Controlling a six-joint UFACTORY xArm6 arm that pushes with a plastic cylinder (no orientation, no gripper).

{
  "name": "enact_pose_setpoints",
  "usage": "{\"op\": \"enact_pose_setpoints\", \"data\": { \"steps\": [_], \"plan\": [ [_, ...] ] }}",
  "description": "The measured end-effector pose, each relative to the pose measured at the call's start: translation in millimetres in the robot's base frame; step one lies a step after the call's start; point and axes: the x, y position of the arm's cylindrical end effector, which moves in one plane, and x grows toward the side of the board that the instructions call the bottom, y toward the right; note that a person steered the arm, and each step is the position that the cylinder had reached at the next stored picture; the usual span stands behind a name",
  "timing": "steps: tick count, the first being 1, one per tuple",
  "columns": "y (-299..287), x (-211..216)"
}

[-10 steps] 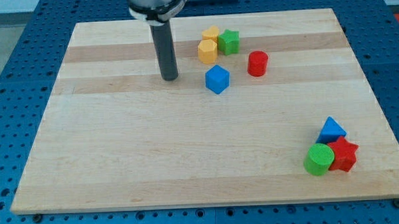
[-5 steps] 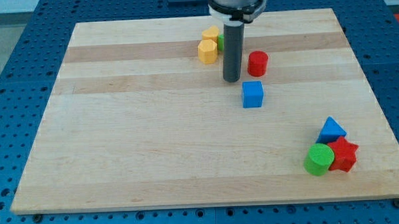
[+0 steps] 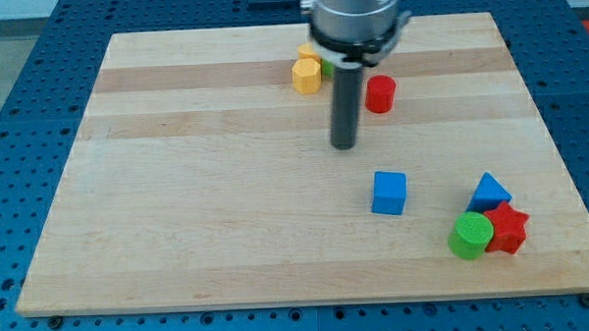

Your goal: Add the blue cube into the group of blocks at the bottom right of the board

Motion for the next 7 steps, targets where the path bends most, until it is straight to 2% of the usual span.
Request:
{"op": "enact_pose_setpoints", "data": {
  "steps": [1,3,4,5,6,7],
  "plan": [
    [-11,21],
    [82,46],
    [74,46],
    [36,50],
    [15,81],
    [29,89]
  ]
}}
